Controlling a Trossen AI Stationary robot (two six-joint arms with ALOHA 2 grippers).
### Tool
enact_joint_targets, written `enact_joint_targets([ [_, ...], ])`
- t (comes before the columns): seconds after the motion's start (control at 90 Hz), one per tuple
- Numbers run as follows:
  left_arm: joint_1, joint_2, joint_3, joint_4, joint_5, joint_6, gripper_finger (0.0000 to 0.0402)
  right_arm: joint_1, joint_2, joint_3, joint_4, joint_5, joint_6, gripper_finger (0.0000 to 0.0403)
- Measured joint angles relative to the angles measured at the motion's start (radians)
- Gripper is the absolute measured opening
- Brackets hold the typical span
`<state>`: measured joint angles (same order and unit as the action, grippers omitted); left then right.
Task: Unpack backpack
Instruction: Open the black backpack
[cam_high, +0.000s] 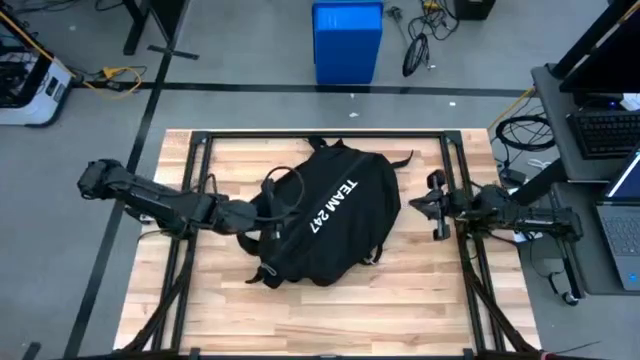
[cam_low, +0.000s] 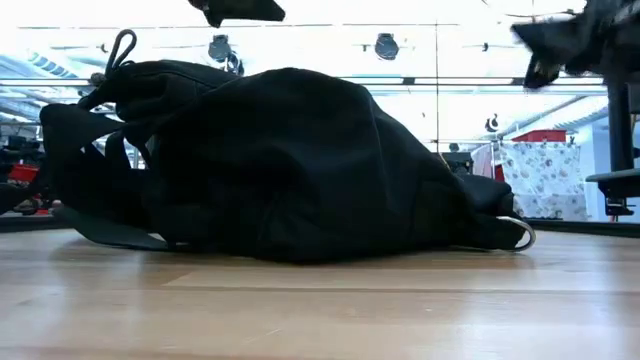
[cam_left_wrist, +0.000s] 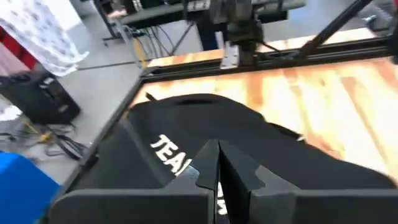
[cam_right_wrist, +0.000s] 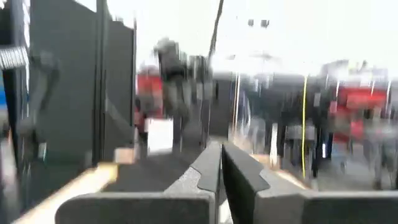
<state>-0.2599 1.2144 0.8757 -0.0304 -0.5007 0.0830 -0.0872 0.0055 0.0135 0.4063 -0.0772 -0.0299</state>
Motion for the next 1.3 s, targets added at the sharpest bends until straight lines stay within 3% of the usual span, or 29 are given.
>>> enact_joint_targets([
  [0.167, 0.003, -0.028, 0.0, -0.015, -0.123, 0.075, 0.0, 0.0, 0.005, 0.109, 0.27, 0.001, -0.038, 0.0],
  [0.289, -0.008, -0.072, 0.008, -0.026, -0.166, 0.115, 0.0, 0.0, 0.061, 0.286, 0.247, 0.0, -0.15, 0.0],
  [0.433, -0.011, -0.129, 0.01, -0.028, -0.174, 0.117, 0.0, 0.0, 0.222, 0.56, 0.147, -0.004, -0.269, 0.0],
  [0.522, -0.011, -0.154, 0.01, -0.03, -0.186, 0.117, 0.0, 0.0, 0.361, 0.755, 0.027, -0.011, -0.304, 0.0],
  [0.667, -0.011, -0.18, 0.01, -0.03, -0.19, 0.161, 0.0, 0.0, 0.61, 1.096, -0.331, 0.007, -0.37, 0.0],
  [0.878, -0.012, -0.183, 0.01, -0.055, -0.19, 0.165, 0.0, 0.0, 0.928, 1.483, -0.878, 0.143, -0.365, 0.0],
  [1.089, -0.032, -0.182, 0.01, -0.16, -0.19, 0.118, 0.0, 0.0, 1.108, 1.549, -1.224, 0.16, -0.301, 0.0],
  [1.3, -0.077, -0.182, 0.01, -0.304, -0.19, 0.0, 0.0, 0.003, 1.269, 1.55, -1.441, 0.154, -0.095, 0.0],
])
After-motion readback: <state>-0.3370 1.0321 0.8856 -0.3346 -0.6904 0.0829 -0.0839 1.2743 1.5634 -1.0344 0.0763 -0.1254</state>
